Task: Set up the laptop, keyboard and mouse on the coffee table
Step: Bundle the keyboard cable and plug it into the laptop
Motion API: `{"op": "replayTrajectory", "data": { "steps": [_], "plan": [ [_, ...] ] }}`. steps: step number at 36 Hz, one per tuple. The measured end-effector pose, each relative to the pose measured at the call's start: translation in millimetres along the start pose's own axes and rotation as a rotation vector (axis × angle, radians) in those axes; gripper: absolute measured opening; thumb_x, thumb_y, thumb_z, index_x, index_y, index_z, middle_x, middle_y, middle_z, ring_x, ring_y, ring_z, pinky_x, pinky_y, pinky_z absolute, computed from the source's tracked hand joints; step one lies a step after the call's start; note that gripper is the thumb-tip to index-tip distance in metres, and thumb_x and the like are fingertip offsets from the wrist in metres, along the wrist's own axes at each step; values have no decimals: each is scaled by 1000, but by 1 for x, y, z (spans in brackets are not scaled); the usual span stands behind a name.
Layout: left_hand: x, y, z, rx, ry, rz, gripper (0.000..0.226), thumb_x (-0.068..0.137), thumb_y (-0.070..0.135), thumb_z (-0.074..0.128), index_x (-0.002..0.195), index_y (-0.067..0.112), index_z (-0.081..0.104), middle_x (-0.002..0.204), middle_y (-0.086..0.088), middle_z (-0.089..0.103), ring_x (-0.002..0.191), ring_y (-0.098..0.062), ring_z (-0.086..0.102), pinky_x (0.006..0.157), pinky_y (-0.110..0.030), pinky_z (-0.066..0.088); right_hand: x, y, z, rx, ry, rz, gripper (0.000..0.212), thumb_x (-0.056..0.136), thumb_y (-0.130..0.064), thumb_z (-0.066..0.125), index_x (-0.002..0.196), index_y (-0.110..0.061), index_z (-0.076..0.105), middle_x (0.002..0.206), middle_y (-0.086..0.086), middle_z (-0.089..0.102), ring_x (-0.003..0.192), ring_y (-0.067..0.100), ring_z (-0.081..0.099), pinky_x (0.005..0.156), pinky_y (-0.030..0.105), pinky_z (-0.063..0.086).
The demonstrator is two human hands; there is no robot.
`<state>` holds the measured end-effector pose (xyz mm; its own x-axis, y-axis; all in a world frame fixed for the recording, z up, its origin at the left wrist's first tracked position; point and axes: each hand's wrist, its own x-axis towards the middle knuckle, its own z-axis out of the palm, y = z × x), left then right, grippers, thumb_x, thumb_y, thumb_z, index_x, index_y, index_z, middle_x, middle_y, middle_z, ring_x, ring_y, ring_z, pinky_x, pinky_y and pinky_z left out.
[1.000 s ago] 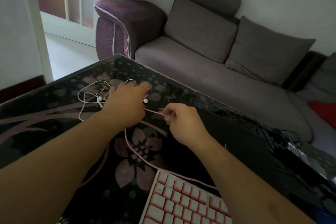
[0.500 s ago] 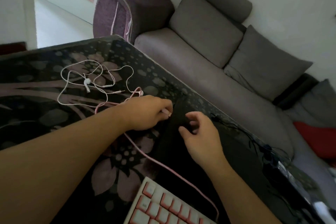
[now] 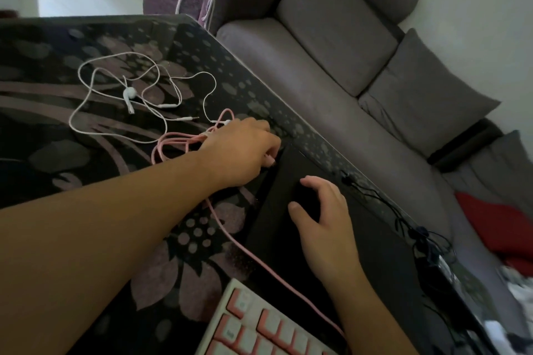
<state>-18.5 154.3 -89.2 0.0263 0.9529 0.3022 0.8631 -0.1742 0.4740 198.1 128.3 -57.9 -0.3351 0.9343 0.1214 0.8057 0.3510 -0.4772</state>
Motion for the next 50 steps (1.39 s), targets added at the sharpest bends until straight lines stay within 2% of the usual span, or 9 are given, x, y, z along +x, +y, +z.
{"op": "replayTrajectory", "data": {
  "steps": [10, 21, 28, 32, 35, 38, 41, 44, 50],
  "plan": [
    [4, 4, 0, -30, 19, -62, 22, 101, 36, 65, 116, 26, 78, 120, 4, 59, 116, -19, 54, 101, -44, 50, -2, -1, -1, 3, 1, 9, 42, 99, -28, 68, 140, -32, 58, 138, -24, 50, 135, -6, 37, 110, 22, 33],
    [5, 3, 0, -33, -26, -67, 19, 98, 36, 68, 114, 30, 76, 113, 6, 65, 106, -15, 61, 96, -42, 55, -2, 0, -1, -5, 1, 5, 42, 98, -29, 68, 139, -33, 58, 136, -25, 49, 133, -6, 37, 110, 24, 34],
    [9, 0, 4, -32, -2, -63, 14, 96, 32, 71, 107, 31, 80, 109, 7, 67, 106, -18, 62, 96, -43, 54, -1, 1, 1, 4, 16, -5, 42, 97, -29, 69, 138, -32, 60, 136, -22, 51, 134, -2, 39, 113, 28, 36],
    [14, 3, 6, -24, -28, -63, 17, 98, 29, 70, 112, 31, 79, 115, 6, 67, 110, -19, 62, 99, -42, 51, 1, 1, 2, 0, 26, -11, 40, 96, -29, 71, 135, -32, 60, 133, -21, 52, 132, 0, 41, 111, 29, 37],
    [21, 8, 12, -53, -69, -89, 24, 97, 16, 70, 116, 25, 78, 118, 5, 67, 101, -14, 61, 86, -31, 53, 1, 2, 3, -13, 30, -18, 40, 96, -30, 71, 134, -33, 60, 132, -21, 52, 130, -1, 41, 108, 26, 36],
    [22, 12, 15, -39, -85, -102, 25, 96, 11, 68, 117, 21, 78, 119, 1, 67, 92, -13, 57, 77, -27, 48, 2, 1, 3, -23, 29, -14, 40, 96, -31, 70, 135, -32, 60, 132, -20, 52, 129, -2, 40, 105, 24, 35],
    [21, 13, 14, 6, -69, -83, 24, 97, 11, 68, 116, 20, 78, 119, 0, 66, 96, -16, 62, 80, -29, 52, 1, 0, 3, -35, 30, -13, 41, 96, -32, 69, 136, -32, 59, 133, -19, 51, 129, -1, 39, 109, 28, 37],
    [19, 17, 15, 56, -101, -95, 24, 96, 12, 67, 117, 21, 75, 123, -1, 60, 91, -14, 54, 77, -29, 48, 1, -1, 3, -48, 19, -9, 42, 96, -34, 68, 137, -31, 58, 136, -18, 51, 131, 1, 39, 113, 34, 39],
    [17, 25, 12, 80, -78, -99, 25, 97, 11, 66, 119, 19, 73, 125, -5, 57, 100, -18, 59, 88, -32, 55, 1, -5, 2, -75, 2, -7, 43, 97, -35, 66, 139, -30, 56, 137, -16, 49, 131, 3, 38, 115, 39, 39]
  ]
}}
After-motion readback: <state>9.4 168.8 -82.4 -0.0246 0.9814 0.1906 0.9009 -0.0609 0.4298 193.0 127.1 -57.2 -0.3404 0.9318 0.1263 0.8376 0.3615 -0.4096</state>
